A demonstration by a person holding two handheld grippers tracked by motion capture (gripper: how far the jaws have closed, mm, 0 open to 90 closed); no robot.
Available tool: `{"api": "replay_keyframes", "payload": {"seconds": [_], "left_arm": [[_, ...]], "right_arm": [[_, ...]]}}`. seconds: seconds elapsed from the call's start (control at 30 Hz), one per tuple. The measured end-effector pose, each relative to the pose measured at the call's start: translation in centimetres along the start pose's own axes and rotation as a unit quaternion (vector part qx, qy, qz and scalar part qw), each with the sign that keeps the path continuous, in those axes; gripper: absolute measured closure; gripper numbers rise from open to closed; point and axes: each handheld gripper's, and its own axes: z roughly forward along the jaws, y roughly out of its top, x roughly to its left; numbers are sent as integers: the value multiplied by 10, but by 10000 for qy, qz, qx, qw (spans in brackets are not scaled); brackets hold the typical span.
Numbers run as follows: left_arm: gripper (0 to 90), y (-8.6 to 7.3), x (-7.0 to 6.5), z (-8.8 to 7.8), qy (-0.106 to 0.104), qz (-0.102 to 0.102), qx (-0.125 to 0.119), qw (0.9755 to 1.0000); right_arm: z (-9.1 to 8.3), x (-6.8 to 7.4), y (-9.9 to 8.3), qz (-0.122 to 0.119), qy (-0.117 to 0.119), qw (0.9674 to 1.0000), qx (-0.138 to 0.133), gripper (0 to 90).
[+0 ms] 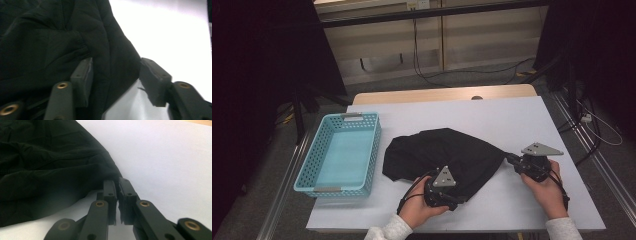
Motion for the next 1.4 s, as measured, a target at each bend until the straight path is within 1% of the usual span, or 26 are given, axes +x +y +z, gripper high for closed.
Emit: {"api": "replay_keyframes", "payload": {"seconds": [0.07, 0.1, 0.13, 0.2, 0.27, 0.3, 0.37, 0.43, 0.6, 0.7, 0.73, 0.77, 0.83, 0.87, 0.93, 0.97, 1.0, 1.07, 1.13, 1.17, 1.2, 1.23, 1.27, 1.3, 1.33, 1.4], "left_arm": [[493, 0, 1, -1, 8, -31, 20, 10000], [494, 0, 0, 0, 3, -6, 12, 10000], [501, 0, 1, -1, 26, 81, 57, 9999], [558, 1, 1, -1, 61, 50, 53, 10000], [613, 1, 1, -1, 91, 115, 87, 9999], [659, 1, 1, -2, 98, 97, 59, 9999], [734, 0, 1, -2, 76, 48, 63, 9999], [794, 0, 1, -2, 42, 60, 25, 10000], [848, 1, -3, 0, 24, 29, -11, 10000], [855, 2, 0, -4, -85, -160, 10, 9998], [856, 3, 1, -7, -132, -227, -57, 9996], [856, 5, 3, -12, -199, -362, -157, 9990], [856, 9, 9, -23, -275, -624, -323, 9971], [856, 11, 13, -30, -308, -726, -469, 9958], [856, 14, 20, -46, -278, -869, -757, 9929], [856, 15, 26, -55, -268, -987, -921, 9905], [856, 15, 30, -61, -222, -1046, -1008, 9891], [857, 12, 41, -75, -70, -1226, -1224, 9848], [857, 7, 54, -88, 36, -1471, -1428, 9788], [857, 5, 58, -92, 109, -1539, -1493, 9767], [857, 1, 64, -97, 215, -1674, -1554, 9733], [857, -2, 68, -100, 280, -1747, -1589, 9713], [858, -7, 74, -103, 371, -1880, -1639, 9677], [858, -9, 77, -105, 421, -1938, -1648, 9662], [858, -14, 82, -106, 548, -2003, -1651, 9642], [859, -19, 87, -107, 673, -2086, -1621, 9621]], "right_arm": [[-1, 0, 0, -5, -10, 10000, -14, 837], [-1, 0, 0, -1, -15, 10000, -25, 836], [-1, 0, 0, 10, -14, 10000, -25, 836], [-2, -1, 0, 25, -14, 10000, -21, 838], [-1, -1, -1, 16, -7, 10000, -10, 839], [-1, 0, -1, 12, -6, 10000, -5, 840], [-1, 0, -1, -12, 19, 10000, 4, 853], [-2, 0, -1, -20, 19, 10000, 6, 856], [-1, 0, 0, -15, 36, 10000, 16, 862], [-1, 0, 1, -42, 50, 10000, 0, 863], [-2, 0, 1, -45, 53, 10000, -12, 863], [-2, 0, 2, -62, 59, 10000, -21, 862], [-3, 0, 2, -99, 80, 9999, -40, 861], [-3, 0, 3, -103, 90, 9999, -53, 861], [-3, 0, 3, -131, 145, 9998, -88, 854], [-4, 1, 4, -159, 151, 9997, -102, 846], [-4, 2, 5, -217, 187, 9995, -123, 831], [-4, 4, 6, -288, 250, 9992, -139, 823], [-3, 7, 8, -358, 301, 9988, -141, 808], [-2, 10, 9, -418, 332, 9985, -139, 793], [-1, 11, 10, -440, 340, 9984, -135, 790], [0, 14, 11, -476, 389, 9980, -121, 789], [1, 15, 11, -508, 413, 9978, -106, 787], [3, 18, 12, -563, 449, 9974, -82, 782], [5, 19, 12, -591, 454, 9972, -64, 777], [8, 23, 12, -653, 496, 9966, -2, 768]]}}
